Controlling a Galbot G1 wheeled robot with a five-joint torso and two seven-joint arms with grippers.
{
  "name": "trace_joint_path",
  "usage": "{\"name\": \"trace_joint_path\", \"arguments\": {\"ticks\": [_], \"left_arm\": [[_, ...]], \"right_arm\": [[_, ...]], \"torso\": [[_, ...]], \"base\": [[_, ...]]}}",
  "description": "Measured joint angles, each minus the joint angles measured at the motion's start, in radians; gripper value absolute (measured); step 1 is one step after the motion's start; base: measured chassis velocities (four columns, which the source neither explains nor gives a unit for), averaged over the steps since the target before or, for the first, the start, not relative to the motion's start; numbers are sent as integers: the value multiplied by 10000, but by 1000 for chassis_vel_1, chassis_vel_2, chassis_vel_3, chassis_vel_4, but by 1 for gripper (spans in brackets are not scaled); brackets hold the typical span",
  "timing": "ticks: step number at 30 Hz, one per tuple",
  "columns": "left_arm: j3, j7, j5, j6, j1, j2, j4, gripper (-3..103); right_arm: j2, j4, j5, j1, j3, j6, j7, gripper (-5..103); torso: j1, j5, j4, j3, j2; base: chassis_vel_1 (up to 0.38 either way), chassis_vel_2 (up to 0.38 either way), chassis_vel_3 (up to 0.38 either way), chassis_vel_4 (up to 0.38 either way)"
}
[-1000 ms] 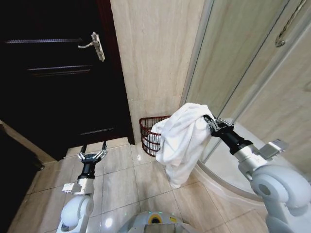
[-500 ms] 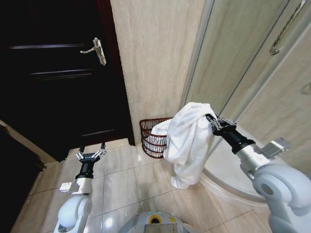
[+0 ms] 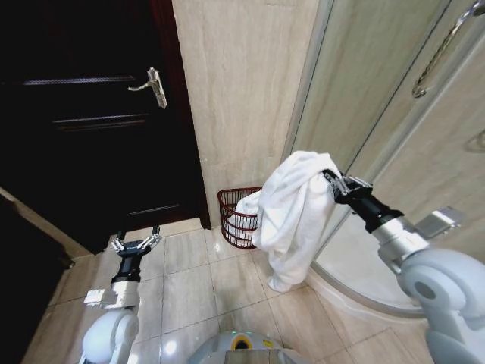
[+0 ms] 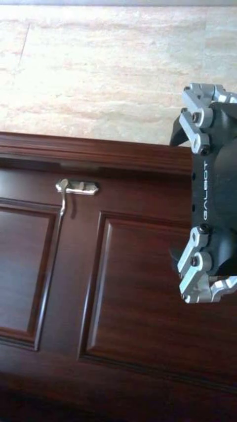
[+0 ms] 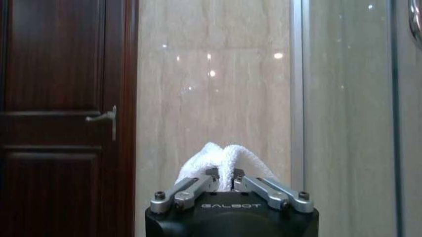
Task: Discard the used towel into the hamper.
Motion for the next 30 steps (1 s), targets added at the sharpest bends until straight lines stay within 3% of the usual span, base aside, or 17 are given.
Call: {"name": "trace_joint_path", "arguments": {"ticks": [6, 15, 23, 30], "left_arm": [[46, 6, 50, -163, 122, -125, 65, 100], [136, 299, 188, -448, 137, -38, 208, 100], [181, 434, 302, -349, 154, -341, 164, 100], [117, 461, 286, -495, 329, -361, 147, 100]], "right_arm": [[-627, 0, 857, 675, -53, -173, 373, 7], [-791, -1, 1217, 2020, -359, -175, 121, 7], [-1626, -981, 2013, 4743, -1520, -177, 408, 7], [-1677, -1566, 2132, 5613, -2405, -124, 464, 7]], "torso": [[116, -5, 1, 149, 265], [262, 0, 1, 329, 590], [429, -3, 2, 550, 975], [546, -3, 2, 702, 1245]], "base": [[0, 0, 0, 0], [0, 0, 0, 0], [0, 0, 0, 0], [0, 0, 0, 0]]}}
